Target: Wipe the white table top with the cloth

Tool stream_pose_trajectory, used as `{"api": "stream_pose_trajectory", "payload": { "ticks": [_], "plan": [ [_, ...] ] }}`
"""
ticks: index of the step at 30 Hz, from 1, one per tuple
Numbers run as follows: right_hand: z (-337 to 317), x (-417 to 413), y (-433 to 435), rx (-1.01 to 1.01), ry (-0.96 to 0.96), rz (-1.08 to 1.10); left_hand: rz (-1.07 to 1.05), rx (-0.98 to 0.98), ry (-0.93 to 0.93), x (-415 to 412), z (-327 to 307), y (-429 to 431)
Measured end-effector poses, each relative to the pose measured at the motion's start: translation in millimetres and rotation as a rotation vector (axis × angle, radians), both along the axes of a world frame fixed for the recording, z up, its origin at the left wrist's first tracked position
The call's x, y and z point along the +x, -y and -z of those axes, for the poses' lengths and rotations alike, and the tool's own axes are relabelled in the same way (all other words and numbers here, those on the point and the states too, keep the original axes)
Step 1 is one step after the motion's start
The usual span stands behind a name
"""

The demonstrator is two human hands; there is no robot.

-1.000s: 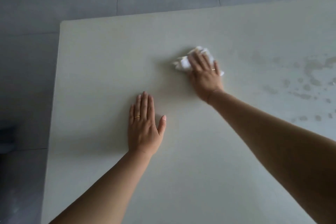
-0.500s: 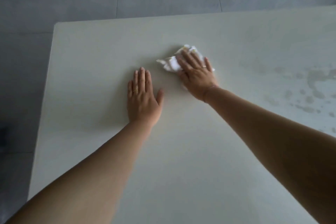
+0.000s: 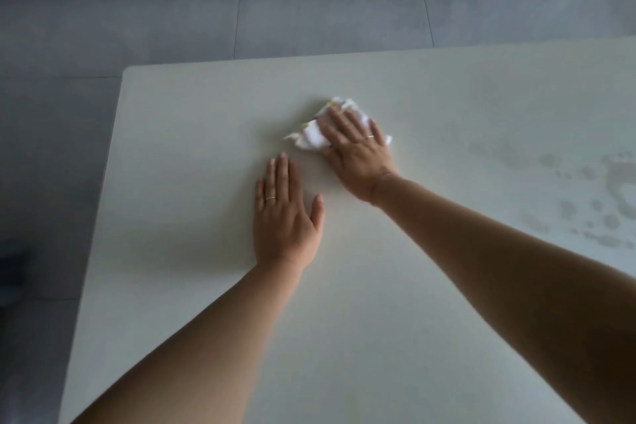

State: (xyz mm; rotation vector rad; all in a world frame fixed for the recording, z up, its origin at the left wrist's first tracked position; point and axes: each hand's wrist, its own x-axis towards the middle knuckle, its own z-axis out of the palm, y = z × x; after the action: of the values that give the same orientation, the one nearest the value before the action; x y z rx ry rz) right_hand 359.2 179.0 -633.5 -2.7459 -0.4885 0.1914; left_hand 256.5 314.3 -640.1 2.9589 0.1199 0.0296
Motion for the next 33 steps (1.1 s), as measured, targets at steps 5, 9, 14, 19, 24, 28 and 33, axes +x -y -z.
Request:
{"api": "stream_pose_trajectory", "payload": {
  "ticks": [5, 9, 14, 19, 24, 28, 33],
  "plan": [
    [2, 38, 31, -0.006, -0.051, 0.547, 0.007, -0.031, -0.010, 1, 1, 0],
    [2, 16, -45, 0.017, -0.022, 0.343, 0.008, -0.036, -0.027, 2, 0, 0],
    [0, 21, -41, -0.021, 0.009, -0.115, 0.003, -0.019, -0.037, 1, -4, 0],
    [-3, 74, 8, -0.045, -0.060, 0.378, -0.003, -0.036, -0.032, 1, -4, 1],
    [-2, 71, -59, -0.004, -0.054, 0.289, -0.017, -0.034, -0.036, 1, -4, 2],
    [0, 75, -58, -0.045, -0.013, -0.167, -0.016, -0.040, -0.035, 1, -3, 1],
    [1, 121, 39, -0.049, -0.027, 0.280, -0.006, -0.044, -0.043, 1, -2, 0]
  ]
}}
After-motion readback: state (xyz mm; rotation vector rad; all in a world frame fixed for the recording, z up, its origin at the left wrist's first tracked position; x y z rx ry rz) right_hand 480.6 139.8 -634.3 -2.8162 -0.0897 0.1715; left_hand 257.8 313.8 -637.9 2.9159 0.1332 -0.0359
